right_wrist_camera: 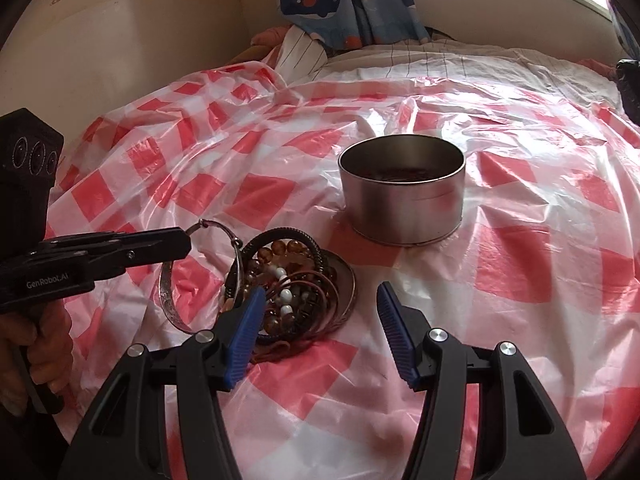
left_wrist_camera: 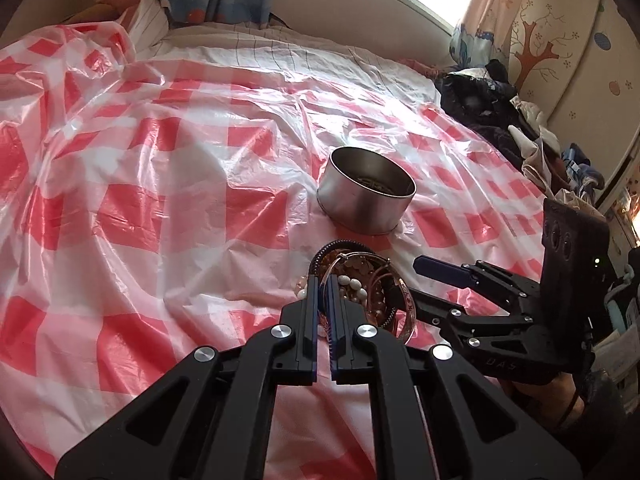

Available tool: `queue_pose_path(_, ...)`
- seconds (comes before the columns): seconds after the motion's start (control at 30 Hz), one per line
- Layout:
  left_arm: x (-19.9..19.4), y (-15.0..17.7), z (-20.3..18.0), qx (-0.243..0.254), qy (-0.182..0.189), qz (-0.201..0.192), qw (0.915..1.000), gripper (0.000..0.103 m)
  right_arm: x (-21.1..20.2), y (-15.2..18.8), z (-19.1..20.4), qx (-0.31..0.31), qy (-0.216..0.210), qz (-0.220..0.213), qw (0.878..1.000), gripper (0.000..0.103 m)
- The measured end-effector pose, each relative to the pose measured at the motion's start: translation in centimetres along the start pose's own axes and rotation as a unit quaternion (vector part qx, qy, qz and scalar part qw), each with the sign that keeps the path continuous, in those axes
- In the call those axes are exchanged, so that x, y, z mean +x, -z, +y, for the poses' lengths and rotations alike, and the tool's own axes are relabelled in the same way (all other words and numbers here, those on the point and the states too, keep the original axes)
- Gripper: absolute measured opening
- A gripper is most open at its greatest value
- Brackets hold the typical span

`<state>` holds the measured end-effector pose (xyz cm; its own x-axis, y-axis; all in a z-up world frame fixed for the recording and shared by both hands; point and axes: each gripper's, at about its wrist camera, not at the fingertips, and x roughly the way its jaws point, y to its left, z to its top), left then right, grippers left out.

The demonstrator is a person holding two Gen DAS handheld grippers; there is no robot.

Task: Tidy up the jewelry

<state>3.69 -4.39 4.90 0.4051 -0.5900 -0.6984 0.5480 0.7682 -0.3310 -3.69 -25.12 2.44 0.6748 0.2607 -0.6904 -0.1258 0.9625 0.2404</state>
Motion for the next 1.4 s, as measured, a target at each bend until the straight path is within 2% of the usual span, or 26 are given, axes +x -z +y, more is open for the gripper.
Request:
queue_pose_path(0.1, -0.1, -0.2, 0.4, -0.005, -0.014, -0.004, 0.9999, 0.004, 1.2, -0.3, -0.2, 0.002, -0.012, 0.018, 1.000, 0.056)
queue_pose_path(0.17, 0.0, -0.2, 0.6, -0.007, -0.016, -0.004, 0.9998, 0.004, 1.5, -0.2, 0.1, -0.005, -0.018, 0.024, 1.000, 0.044)
queue_pose_path(0.23, 0.0, -0.2, 0.6, -0.007, -0.018, -0.004, 0.9998, 0.004, 1.5, -0.1, 0.3, -0.010, -0.017, 0.024, 1.000, 0.018)
queue_pose_path(0.3, 0.1, -0.2, 0.7, -0.009, -0.019, -0.003, 0.9998, 0.004, 1.1, 0.0, 0.2, -0.007, -0.015, 0.017, 1.000, 0.014)
queue_pose_path(0.57, 0.0, -0.1, 0.7, -0.011, -0.020, -0.005, 0.9997, 0.004, -1.6, 1.3, -0.6, 0.023, -0.014, -0.024, 0.999, 0.012)
queue_pose_path(0.63, 0.0, -0.1, 0.7, -0.011, -0.020, -0.006, 0.9997, 0.004, -2.1, 1.6, -1.0, 0.036, -0.016, -0.029, 0.999, 0.004)
queue_pose_path(0.9, 0.2, 0.0, 0.6, -0.014, -0.020, -0.005, 0.9997, 0.004, -3.1, 2.2, -0.2, 0.013, 0.010, -0.042, 0.999, 0.004)
queue_pose_path(1.2, 0.0, -0.1, 0.2, -0.009, -0.006, -0.012, 0.9999, 0.004, -6.9, 2.0, -0.9, 0.038, -0.010, -0.093, 0.995, 0.004)
queue_pose_path(1.4, 0.3, -0.1, -0.1, -0.003, -0.003, -0.009, 1.0000, 0.004, -7.2, 2.0, -2.1, 0.065, -0.020, -0.096, 0.993, 0.004)
